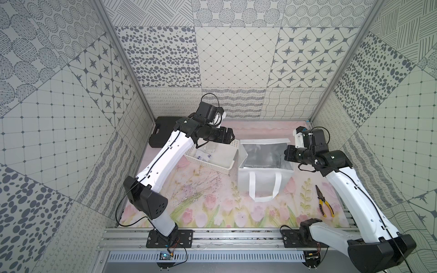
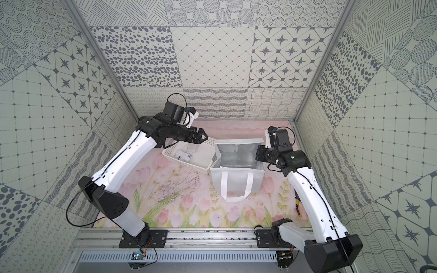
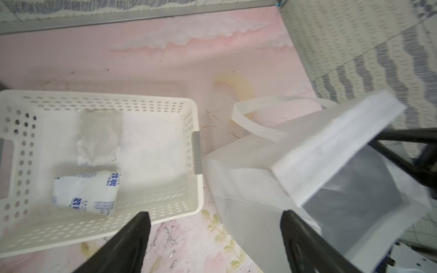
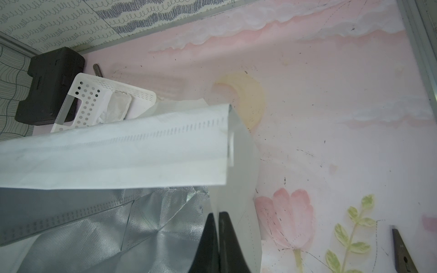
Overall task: Place the ice pack in the delivery bag
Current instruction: Pick up the ice pack from the bin.
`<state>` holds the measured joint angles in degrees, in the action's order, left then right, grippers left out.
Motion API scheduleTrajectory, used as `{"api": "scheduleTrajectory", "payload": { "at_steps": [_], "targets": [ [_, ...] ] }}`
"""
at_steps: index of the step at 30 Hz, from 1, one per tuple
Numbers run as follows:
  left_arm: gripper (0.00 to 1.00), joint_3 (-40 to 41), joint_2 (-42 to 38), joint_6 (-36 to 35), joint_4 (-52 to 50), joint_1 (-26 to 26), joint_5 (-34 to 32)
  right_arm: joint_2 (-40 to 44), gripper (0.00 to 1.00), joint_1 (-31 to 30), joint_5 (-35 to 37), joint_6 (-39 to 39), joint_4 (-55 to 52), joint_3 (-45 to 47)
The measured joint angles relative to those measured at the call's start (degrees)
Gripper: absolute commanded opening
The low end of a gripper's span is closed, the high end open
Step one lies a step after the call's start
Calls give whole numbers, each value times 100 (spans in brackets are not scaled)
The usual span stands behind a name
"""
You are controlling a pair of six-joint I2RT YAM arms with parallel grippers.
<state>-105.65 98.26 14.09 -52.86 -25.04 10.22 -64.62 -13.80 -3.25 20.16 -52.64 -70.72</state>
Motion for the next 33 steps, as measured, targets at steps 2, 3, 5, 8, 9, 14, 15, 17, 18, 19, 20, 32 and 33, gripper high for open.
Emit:
{"api": "scheduleTrajectory", "payload": {
  "at_steps": [2, 3, 5, 8, 9, 14, 15, 17, 18, 19, 20, 32, 33],
  "targets": [
    [99, 190, 245, -4, 109, 219, -118, -4, 0, 0, -20, 0, 0, -2],
    [99, 260, 411, -7, 157, 321, -170, -20, 0, 0, -28, 2, -2, -9],
    [99, 337, 769, -24, 280, 474, -275, -37, 0, 0, -42, 4, 7, -13],
    [100, 273, 1311, -46, 431, 608, -413, -48, 0, 0, -59, 24, 4, -15],
    [100, 190, 1547, -68, 492, 643, -487, -52, 0, 0, -61, 39, 7, -17],
    [100, -284, 2479, -256, 726, 708, -774, -83, 0, 0, -61, 66, 9, -20],
    [100, -374, 2645, -308, 778, 715, -804, -90, 0, 0, -61, 68, 7, -20],
    [100, -529, 2918, -389, 866, 723, -876, -111, 0, 0, -61, 74, 9, -22],
    [99, -621, 3051, -431, 896, 728, -892, -125, 0, 0, -61, 85, 11, -22],
    [99, -723, 3191, -466, 905, 737, -896, -142, 0, 0, -61, 87, 11, -24],
    [100, -844, 3331, -498, 905, 745, -914, -164, 0, 0, -61, 87, 9, -35],
    [99, -1794, 4304, -789, 815, 905, -1180, -356, 0, 0, -83, 138, 2, -179],
    [98, -1825, 4315, -811, 796, 909, -1154, -374, 0, 0, -85, 151, 7, -188]
  ]
}}
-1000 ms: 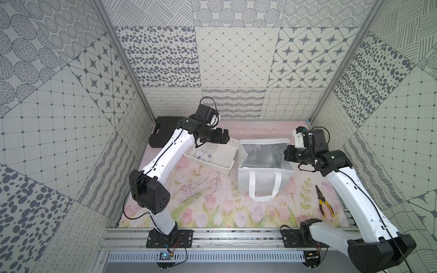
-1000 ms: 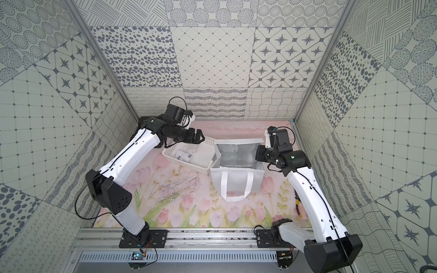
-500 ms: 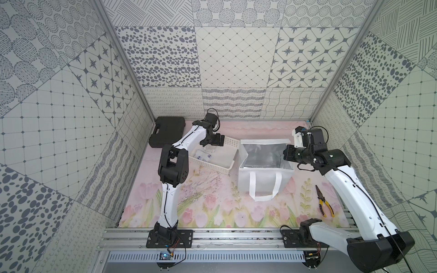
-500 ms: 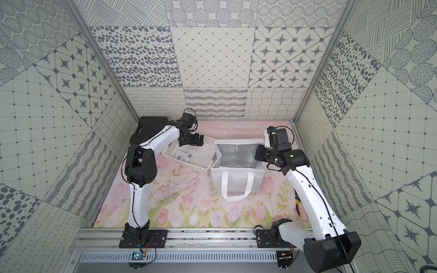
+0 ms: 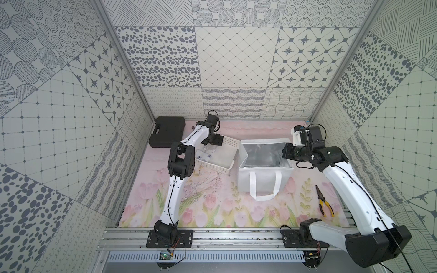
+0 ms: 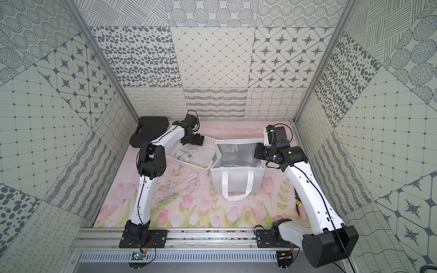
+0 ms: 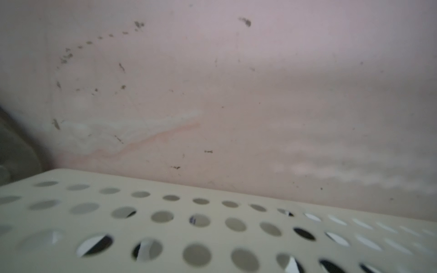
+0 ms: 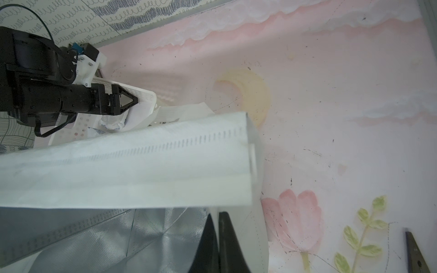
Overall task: Place the ice pack in the delivery bag
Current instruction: Pick up the ice pack from the bin.
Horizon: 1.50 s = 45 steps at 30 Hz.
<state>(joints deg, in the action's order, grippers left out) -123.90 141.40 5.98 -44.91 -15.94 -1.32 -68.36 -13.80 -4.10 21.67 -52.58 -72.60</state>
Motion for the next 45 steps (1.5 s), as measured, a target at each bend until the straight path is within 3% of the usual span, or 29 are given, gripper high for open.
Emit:
{"api": "scheduleTrajectory", "payload": {
  "at_steps": [5, 13, 16, 20, 28, 34, 39, 45],
  "targets": [
    [91, 24, 7, -22, -92, 4, 111, -74, 0, 0, -33, 44, 2, -7],
    [70, 481, -225, -55, 57, 4, 129, -72, 0, 0, -44, 46, 4, -7],
    [58, 713, -352, -48, 131, 4, 173, -68, 0, 0, -55, 68, 9, -7],
    [32, 1095, -584, -7, 302, 4, 289, -57, 0, 0, -81, 87, 11, -4],
    [23, 1921, -1456, 260, 295, 4, 697, 28, 0, 0, -107, 138, 11, -2],
    [23, 2177, -2588, 529, 249, -13, 1196, 157, 0, 0, -138, 177, 11, 20],
    [21, 1749, -3388, 625, 94, -337, 1558, 245, 0, 0, -153, 192, 13, 85],
    [18, 640, -3775, 573, -155, -1307, 1974, 275, 0, 0, -184, 192, 35, 164]
  ]
}}
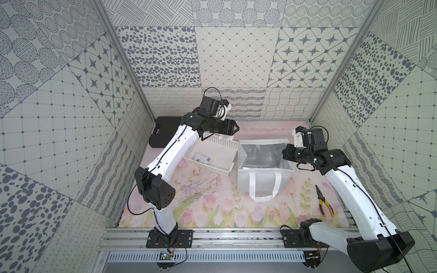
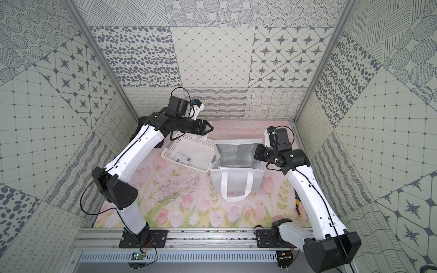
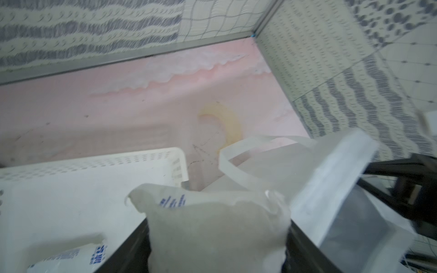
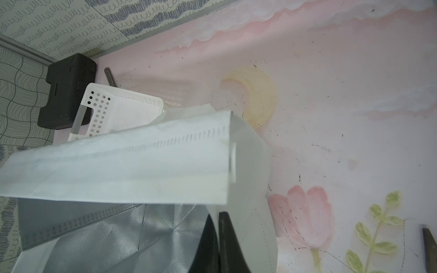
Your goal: Place the ice pack in the delivery bag
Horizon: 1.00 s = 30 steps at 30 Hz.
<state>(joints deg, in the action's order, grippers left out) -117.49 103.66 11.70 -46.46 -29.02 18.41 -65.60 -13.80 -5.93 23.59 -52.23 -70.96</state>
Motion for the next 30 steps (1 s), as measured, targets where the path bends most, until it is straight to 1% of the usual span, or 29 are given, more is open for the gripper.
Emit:
{"api": "scheduleTrajectory", "payload": {
  "at_steps": [4, 8, 14, 19, 22, 24, 27, 28, 30],
  "targets": [
    [18, -693, 87, -114, -127, -756, 293, 39, 0, 0, -7, 0, 20, 17],
    [18, -1049, 428, -295, -219, -1390, 496, 116, 0, 0, -17, 0, 17, 22],
    [19, -1198, 1215, -575, -501, -1847, 566, 243, 0, 0, -118, 0, 17, 26],
    [21, -1270, 1882, -898, -820, -2111, 330, 286, 0, 0, -177, 0, 13, 26],
    [34, -1279, 2203, -1045, -975, -2210, 225, 289, 0, 0, -197, 0, 13, 31],
    [52, -1279, 2382, -1113, -1064, -2229, 157, 291, 0, 0, -197, 0, 15, 50],
    [66, -1276, 2507, -1178, -1196, -2245, 68, 291, 0, 2, -190, 0, 17, 70],
    [68, -1276, 2514, -1189, -1222, -2249, 46, 291, 0, 0, -195, 0, 20, 70],
    [77, -1276, 2481, -1196, -1257, -2264, 4, 291, 0, 0, -192, 0, 20, 70]
  ]
}}
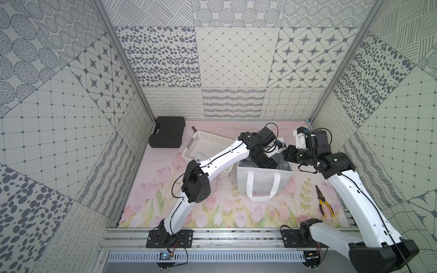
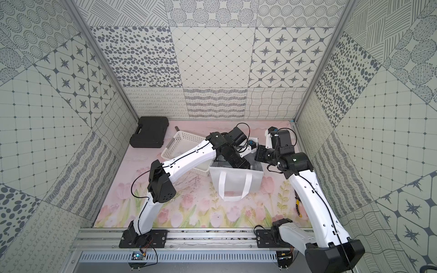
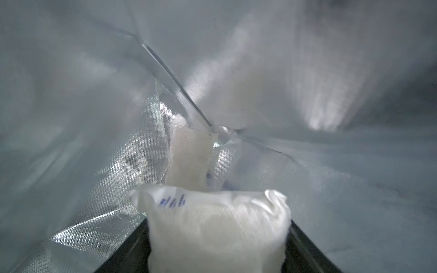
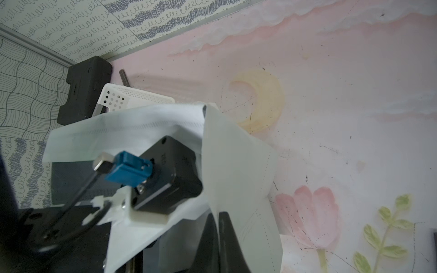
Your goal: Place the ice pack in the delivery bag
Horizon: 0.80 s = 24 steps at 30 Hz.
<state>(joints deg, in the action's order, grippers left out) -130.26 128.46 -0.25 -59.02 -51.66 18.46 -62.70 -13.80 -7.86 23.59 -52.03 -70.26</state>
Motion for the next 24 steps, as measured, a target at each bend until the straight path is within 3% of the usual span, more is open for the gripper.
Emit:
{"api": "scheduleTrajectory", "payload": {
  "at_steps": [2, 7, 12, 18, 24],
  "targets": [
    [86, 4, -92, -2, -22, -9, -59, 0, 0, 0, 0, 0, 0, 0],
    [96, 22, -634, 50, -28, 4, -129, 0, 0, 0, 2, -2, -2, 7],
    [97, 46, -1344, 232, -28, 203, -107, 0, 0, 0, 0, 0, -2, 52],
    [98, 264, -2138, 597, 24, 868, -129, 0, 0, 0, -17, 0, 0, 52],
    [99, 1185, -2852, 1071, 210, 1792, -603, -2, 0, 0, -70, 4, 2, 52]
  ]
}}
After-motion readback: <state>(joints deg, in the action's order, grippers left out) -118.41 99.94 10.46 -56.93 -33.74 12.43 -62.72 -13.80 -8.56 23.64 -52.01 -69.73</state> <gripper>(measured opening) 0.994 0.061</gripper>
